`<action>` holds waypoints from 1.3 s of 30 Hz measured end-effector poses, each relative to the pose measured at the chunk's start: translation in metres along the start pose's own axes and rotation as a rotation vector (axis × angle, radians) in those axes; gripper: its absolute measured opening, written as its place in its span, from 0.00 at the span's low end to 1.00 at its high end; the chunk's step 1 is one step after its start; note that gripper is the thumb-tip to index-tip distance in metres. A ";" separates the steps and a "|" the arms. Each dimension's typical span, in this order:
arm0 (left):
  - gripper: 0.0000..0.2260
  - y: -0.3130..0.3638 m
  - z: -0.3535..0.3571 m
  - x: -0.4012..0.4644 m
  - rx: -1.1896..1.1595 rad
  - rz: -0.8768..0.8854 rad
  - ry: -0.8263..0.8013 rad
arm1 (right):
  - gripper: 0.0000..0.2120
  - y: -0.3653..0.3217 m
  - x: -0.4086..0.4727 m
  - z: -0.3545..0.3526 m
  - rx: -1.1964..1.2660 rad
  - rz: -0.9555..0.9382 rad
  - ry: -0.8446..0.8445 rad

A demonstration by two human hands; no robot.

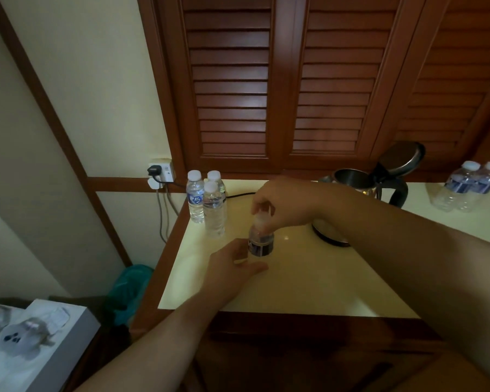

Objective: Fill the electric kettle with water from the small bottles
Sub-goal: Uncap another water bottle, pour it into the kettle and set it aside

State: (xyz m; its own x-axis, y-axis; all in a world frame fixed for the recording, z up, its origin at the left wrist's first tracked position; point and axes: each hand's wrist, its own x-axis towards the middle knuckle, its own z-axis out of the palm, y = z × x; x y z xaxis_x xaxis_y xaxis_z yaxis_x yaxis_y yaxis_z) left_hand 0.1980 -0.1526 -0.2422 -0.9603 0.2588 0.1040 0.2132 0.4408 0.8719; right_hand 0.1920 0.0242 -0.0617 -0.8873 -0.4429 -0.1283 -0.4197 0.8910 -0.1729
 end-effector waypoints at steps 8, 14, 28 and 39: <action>0.22 -0.005 0.000 0.001 0.002 0.006 -0.005 | 0.15 0.010 -0.008 0.002 0.149 -0.029 0.065; 0.21 -0.005 0.002 0.002 0.014 0.009 0.010 | 0.13 0.014 -0.010 0.010 0.182 -0.011 0.147; 0.21 -0.001 0.000 -0.002 -0.012 0.011 -0.003 | 0.12 0.029 -0.026 0.024 0.164 0.100 0.297; 0.28 0.008 0.014 0.001 -0.059 0.093 0.052 | 0.18 0.093 -0.076 0.143 0.165 0.410 0.110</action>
State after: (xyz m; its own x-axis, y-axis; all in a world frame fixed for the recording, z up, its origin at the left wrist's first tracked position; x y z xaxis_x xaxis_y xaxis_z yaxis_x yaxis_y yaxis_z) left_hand 0.2016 -0.1372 -0.2420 -0.9452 0.2505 0.2095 0.2927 0.3655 0.8836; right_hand 0.2476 0.1269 -0.2077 -0.9926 -0.0358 -0.1160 -0.0014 0.9588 -0.2842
